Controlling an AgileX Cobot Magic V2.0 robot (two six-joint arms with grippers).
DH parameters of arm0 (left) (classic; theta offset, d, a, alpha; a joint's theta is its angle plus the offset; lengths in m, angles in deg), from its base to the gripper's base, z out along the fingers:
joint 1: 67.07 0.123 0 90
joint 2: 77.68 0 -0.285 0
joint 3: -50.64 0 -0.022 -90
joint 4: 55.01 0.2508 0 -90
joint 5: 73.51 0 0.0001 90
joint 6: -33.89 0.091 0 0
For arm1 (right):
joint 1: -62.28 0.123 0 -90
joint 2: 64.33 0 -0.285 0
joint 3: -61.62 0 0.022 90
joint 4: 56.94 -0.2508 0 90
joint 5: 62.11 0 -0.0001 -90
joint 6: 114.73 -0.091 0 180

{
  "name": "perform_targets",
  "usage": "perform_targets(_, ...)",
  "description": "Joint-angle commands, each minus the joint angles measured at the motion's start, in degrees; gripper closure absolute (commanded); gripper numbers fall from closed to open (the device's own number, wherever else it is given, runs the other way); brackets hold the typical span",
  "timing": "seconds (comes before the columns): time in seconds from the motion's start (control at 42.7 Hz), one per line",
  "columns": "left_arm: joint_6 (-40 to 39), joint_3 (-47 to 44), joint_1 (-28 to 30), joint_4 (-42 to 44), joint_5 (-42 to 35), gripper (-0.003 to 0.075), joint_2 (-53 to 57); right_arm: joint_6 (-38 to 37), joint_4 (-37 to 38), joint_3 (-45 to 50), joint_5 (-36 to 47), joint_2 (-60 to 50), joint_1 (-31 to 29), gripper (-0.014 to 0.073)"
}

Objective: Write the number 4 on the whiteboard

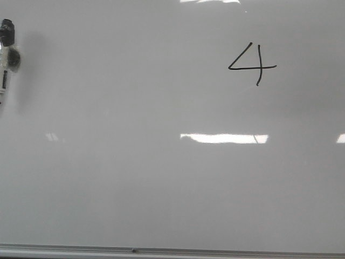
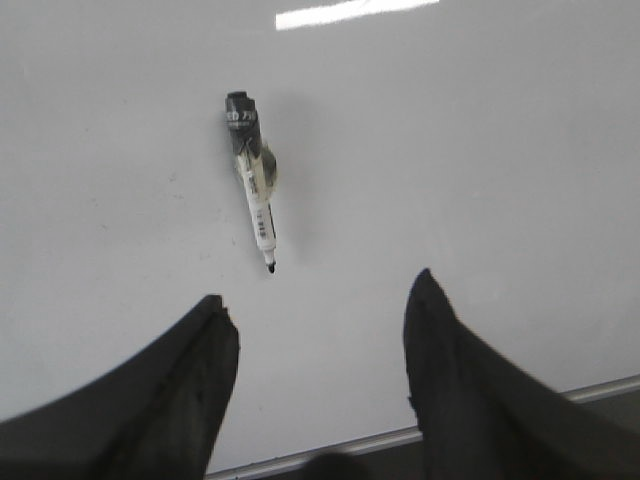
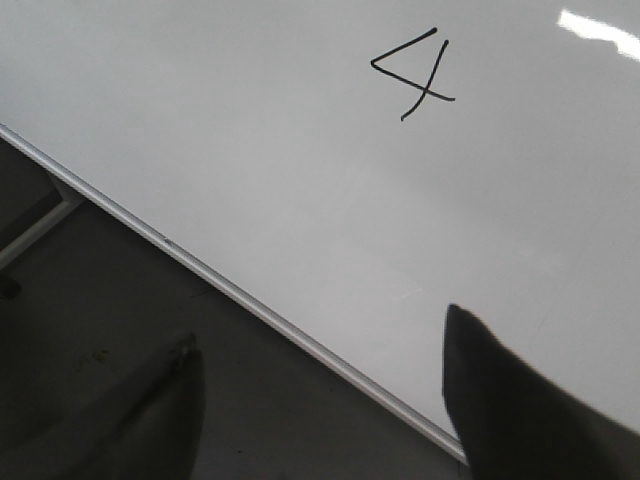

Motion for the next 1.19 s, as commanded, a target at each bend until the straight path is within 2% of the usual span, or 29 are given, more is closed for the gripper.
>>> perform_targets(0.0,0.17,2.05,-0.46,0.21,-2.30,0.0344,0.42,-0.17,-0.11,-1.79,3.57,0.21,-0.21,0.0067)
perform_targets(0.094,0.17,2.05,-0.46,0.21,-2.65,0.0344,0.42,-0.17,-0.11,-1.79,3.57,0.21,-0.21,0.0083)
perform_targets(0.257,0.17,2.05,-0.46,0.21,-2.65,0.0375,0.42,-0.17,-0.11,-1.79,3.56,0.21,-0.21,0.0286)
perform_targets(0.351,0.17,1.95,-0.46,0.21,-2.65,0.0435,0.42,-0.17,-0.11,-1.79,3.56,0.21,-0.21,0.0433)
perform_targets(0.421,0.17,1.95,-0.46,0.21,-2.65,0.0486,0.42,-0.17,-0.11,-1.79,3.56,0.21,-0.21,0.0511)
perform_targets(0.608,0.17,1.95,-0.46,0.09,-2.65,0.0634,0.42,-0.17,-0.11,-1.79,3.56,0.21,-0.21,0.0652)
perform_targets(0.796,0.17,1.95,-0.46,0.00,-2.65,0.0740,0.42,-0.17,-0.04,-1.79,3.53,0.21,-0.21,0.0662)
perform_targets(1.17,0.17,1.95,-0.46,0.00,-2.65,0.0741,0.42,-0.17,-0.04,-1.79,3.39,0.21,-0.21,0.0662)
